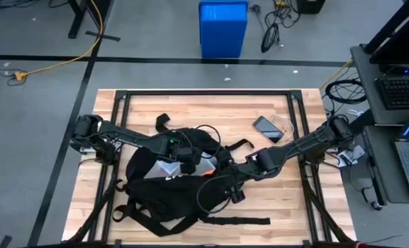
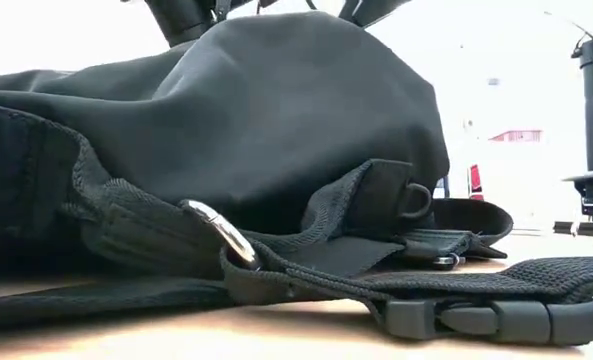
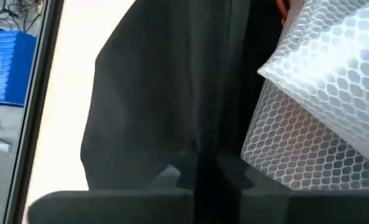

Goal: Unpack backpack
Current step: Put the zip bag into the black backpack

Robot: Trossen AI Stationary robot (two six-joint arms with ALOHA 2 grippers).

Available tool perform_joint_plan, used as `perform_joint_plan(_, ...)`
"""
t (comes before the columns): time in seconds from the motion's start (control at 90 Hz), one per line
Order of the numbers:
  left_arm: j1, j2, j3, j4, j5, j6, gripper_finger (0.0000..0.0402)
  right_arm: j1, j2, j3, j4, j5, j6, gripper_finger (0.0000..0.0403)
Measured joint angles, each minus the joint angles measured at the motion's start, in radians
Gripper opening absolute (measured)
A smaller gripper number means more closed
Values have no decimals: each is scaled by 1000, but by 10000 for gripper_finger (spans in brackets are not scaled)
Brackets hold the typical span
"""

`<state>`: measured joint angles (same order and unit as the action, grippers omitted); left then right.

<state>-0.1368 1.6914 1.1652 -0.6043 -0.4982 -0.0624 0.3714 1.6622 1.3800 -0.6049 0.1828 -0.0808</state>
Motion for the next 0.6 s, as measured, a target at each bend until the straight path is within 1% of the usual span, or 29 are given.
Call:
perform_joint_plan(0.1, -3, -9, 11, -12, -15, -2, 4, -6, 15, 0, -6, 1, 1, 160)
perform_joint_plan(0.189, -17, -25, 26, -18, -18, -7, 2, -15, 41, 0, -8, 2, 0, 137)
perform_joint_plan(0.278, -37, -44, 49, -14, -24, -12, 2, -26, 70, 0, -16, 3, -7, 97)
perform_joint_plan(0.422, -74, -104, 87, -30, -23, -53, 1, -44, 90, 0, -35, 2, -23, 17)
perform_joint_plan(0.467, -86, -124, 91, -30, -23, -59, 1, -47, 89, 0, -36, 2, -28, 8)
perform_joint_plan(0.6, -119, -171, 104, -28, -21, -63, 0, -60, 57, 0, -33, 7, -35, 4)
